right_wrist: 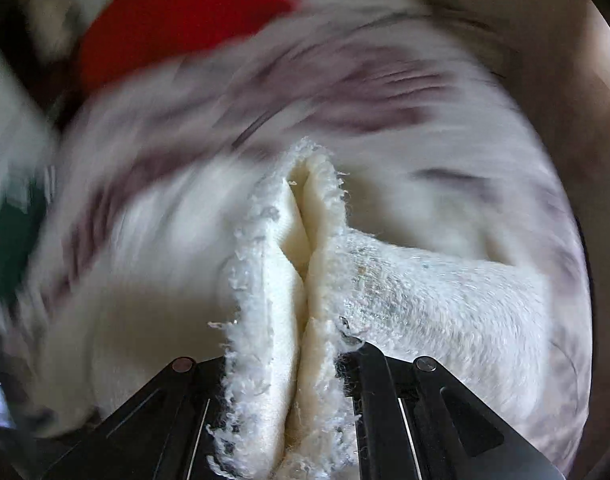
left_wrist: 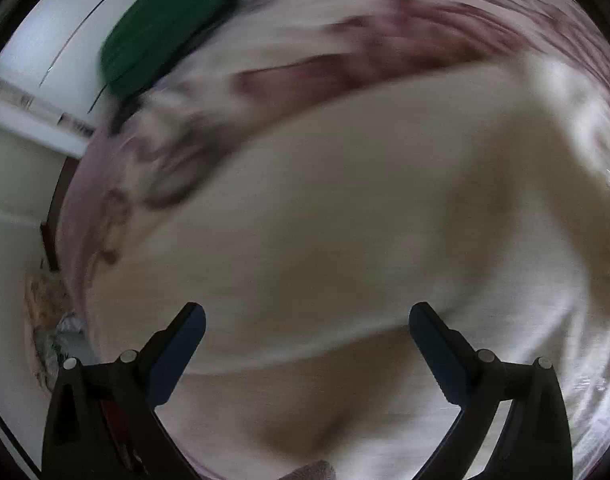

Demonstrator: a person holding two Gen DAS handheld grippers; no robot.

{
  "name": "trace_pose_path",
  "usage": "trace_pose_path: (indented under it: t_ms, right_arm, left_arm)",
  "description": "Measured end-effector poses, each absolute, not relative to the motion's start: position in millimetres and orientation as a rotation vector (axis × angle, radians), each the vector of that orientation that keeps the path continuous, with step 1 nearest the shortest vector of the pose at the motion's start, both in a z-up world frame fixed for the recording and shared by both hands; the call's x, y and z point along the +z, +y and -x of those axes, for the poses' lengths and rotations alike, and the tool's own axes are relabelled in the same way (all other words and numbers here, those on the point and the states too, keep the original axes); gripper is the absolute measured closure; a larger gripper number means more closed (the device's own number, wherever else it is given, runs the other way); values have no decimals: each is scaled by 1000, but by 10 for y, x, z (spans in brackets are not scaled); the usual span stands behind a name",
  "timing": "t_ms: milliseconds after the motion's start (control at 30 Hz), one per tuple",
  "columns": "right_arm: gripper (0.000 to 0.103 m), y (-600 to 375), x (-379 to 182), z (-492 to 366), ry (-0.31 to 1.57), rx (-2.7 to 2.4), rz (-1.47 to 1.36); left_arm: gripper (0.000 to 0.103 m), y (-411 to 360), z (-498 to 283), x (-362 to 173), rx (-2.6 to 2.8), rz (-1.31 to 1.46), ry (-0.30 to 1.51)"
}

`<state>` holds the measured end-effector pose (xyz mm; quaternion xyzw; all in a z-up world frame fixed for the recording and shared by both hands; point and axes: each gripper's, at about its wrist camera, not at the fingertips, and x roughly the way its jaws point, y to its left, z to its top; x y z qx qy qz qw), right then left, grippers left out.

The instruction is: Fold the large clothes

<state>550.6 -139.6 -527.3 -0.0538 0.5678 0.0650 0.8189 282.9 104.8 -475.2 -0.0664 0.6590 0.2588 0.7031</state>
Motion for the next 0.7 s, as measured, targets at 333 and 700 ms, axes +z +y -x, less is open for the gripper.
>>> trace_pose_path:
  t_ms: [333,700]
  right_arm:
    - [28,-676,-5826,-5321,1398,261,-188]
    - [25,-1519,-5434,-5018,1430,107,-273]
  left_arm:
    - [0,2498,-1457,-4960,581,686,1487]
    - [26,2893,-956,-5558,694,1425,1033]
